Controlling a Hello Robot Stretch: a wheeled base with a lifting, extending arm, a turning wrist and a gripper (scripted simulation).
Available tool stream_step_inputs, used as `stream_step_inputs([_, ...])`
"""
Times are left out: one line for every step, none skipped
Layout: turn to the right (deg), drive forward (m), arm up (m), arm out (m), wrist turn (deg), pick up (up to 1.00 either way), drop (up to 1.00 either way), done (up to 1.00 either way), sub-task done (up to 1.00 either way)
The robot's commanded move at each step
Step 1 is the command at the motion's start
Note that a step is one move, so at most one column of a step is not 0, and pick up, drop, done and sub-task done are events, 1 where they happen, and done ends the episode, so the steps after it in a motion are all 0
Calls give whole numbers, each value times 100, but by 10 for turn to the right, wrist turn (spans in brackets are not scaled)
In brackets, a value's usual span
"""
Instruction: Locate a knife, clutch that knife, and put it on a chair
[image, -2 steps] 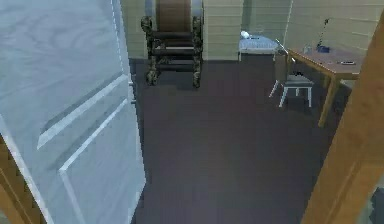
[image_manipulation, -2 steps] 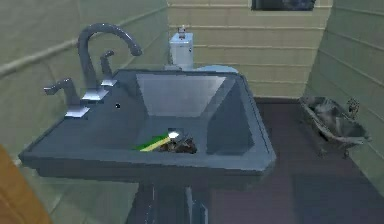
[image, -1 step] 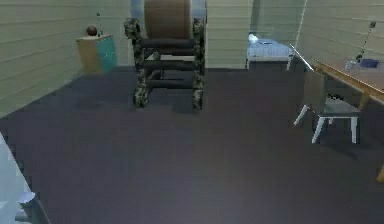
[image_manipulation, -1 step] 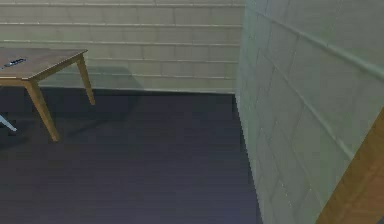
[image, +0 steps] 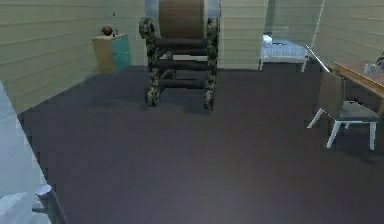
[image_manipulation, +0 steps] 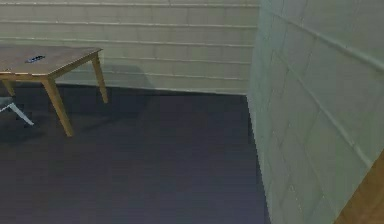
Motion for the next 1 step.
stream_step_inputs([0, 50, 0, 0, 0, 0, 0, 0, 0])
